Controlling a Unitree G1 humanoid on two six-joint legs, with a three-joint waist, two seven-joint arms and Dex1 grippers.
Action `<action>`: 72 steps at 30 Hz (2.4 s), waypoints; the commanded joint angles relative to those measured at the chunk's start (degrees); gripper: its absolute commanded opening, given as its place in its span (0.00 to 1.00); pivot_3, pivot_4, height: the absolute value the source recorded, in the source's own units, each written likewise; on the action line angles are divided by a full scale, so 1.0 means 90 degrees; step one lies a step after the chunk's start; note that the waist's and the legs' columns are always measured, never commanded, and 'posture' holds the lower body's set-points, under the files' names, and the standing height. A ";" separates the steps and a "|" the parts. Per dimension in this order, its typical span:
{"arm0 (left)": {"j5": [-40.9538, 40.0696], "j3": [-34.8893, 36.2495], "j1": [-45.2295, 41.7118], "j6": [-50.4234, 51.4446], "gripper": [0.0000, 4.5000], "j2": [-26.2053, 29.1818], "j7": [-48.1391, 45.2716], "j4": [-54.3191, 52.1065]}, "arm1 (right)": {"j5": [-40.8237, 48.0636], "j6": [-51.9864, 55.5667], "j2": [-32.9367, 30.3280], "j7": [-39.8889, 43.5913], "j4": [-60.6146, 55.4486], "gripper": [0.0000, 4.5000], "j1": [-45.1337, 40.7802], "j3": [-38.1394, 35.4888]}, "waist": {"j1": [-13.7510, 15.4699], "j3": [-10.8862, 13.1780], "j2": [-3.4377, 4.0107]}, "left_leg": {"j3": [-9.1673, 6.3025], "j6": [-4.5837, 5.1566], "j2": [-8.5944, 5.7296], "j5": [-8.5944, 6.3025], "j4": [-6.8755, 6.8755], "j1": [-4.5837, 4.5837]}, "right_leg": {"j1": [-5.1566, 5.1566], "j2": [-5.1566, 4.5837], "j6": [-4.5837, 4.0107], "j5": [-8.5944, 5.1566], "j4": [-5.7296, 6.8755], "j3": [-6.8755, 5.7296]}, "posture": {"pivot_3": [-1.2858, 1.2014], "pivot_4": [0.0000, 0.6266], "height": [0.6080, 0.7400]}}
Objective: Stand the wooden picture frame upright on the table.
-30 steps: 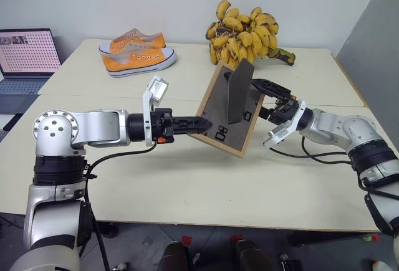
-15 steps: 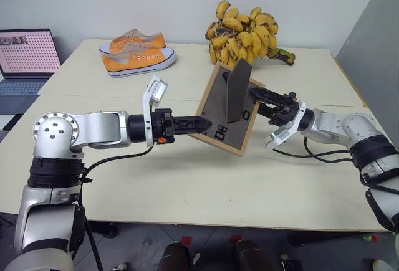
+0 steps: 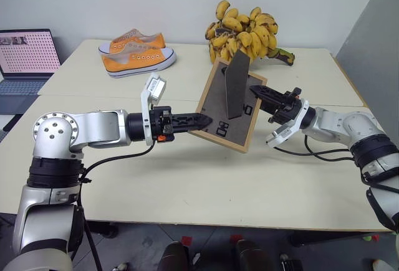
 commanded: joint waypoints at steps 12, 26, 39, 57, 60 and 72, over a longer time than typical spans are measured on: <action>0.1581 0.0913 0.0355 -0.0783 0.76 0.0653 -0.1241 -0.1570 | 0.0301 -0.0148 0.0048 0.0397 0.0257 0.29 -0.0246 0.0051 | -0.0020 0.0000 0.0000 | 0.0000 0.0000 0.0000 0.0000 0.0001 0.0002 | -0.0001 0.0000 -0.0001 0.0000 0.0008 0.0000 | 0.52 0.24 1.00; 0.4120 0.4539 0.5743 -0.2020 0.76 0.0883 -0.2575 -0.5883 | 0.6246 -0.0512 0.2501 0.6765 0.2121 0.29 -0.0328 -0.0843 | -0.0242 0.0001 -0.0014 | -0.0005 0.0002 0.0014 -0.0002 -0.0004 0.0036 | 0.0027 0.0000 -0.0031 -0.0017 0.0035 -0.0011 | 0.52 0.24 1.00; 0.3853 0.5301 0.7057 -0.2845 0.76 0.0693 -0.2003 -0.6352 | 0.9874 0.5542 0.3666 1.1441 0.0297 0.29 0.0403 -0.2363 | 0.0003 0.0009 -0.0006 | -0.0030 0.0000 0.0021 -0.0007 -0.0025 0.0101 | 0.0090 0.0003 -0.0067 -0.0043 0.0032 -0.0049 | 0.52 0.24 1.00; 0.3398 0.4990 0.6684 -0.3071 0.76 0.1462 -0.1772 -0.5874 | 0.9675 0.7073 0.4339 1.0782 -0.0087 0.29 0.1498 -0.2892 | -0.0024 0.0014 0.0001 | -0.0008 -0.0003 0.0029 -0.0008 -0.0043 0.0096 | 0.0064 0.0015 -0.0067 -0.0053 0.0031 -0.0033 | 0.52 0.24 1.00; 0.3341 0.4875 0.6534 -0.3086 0.76 0.1541 -0.1720 -0.5787 | 0.9653 0.7160 0.4344 1.0679 -0.0173 0.29 0.1619 -0.2942 | -0.0027 0.0014 0.0001 | -0.0009 -0.0003 0.0030 -0.0009 -0.0043 0.0096 | 0.0064 0.0016 -0.0065 -0.0055 0.0030 -0.0032 | 0.52 0.24 1.00; 0.3999 0.3540 0.5518 -0.3584 0.77 0.1131 -0.1608 -0.5620 | 0.8563 0.6799 0.3269 1.0435 -0.1511 0.67 0.2347 -0.2523 | 0.0019 0.0014 0.0001 | -0.0001 -0.0005 0.0026 -0.0010 -0.0053 0.0095 | 0.0067 0.0014 -0.0057 -0.0059 0.0007 -0.0024 | 0.52 0.24 1.00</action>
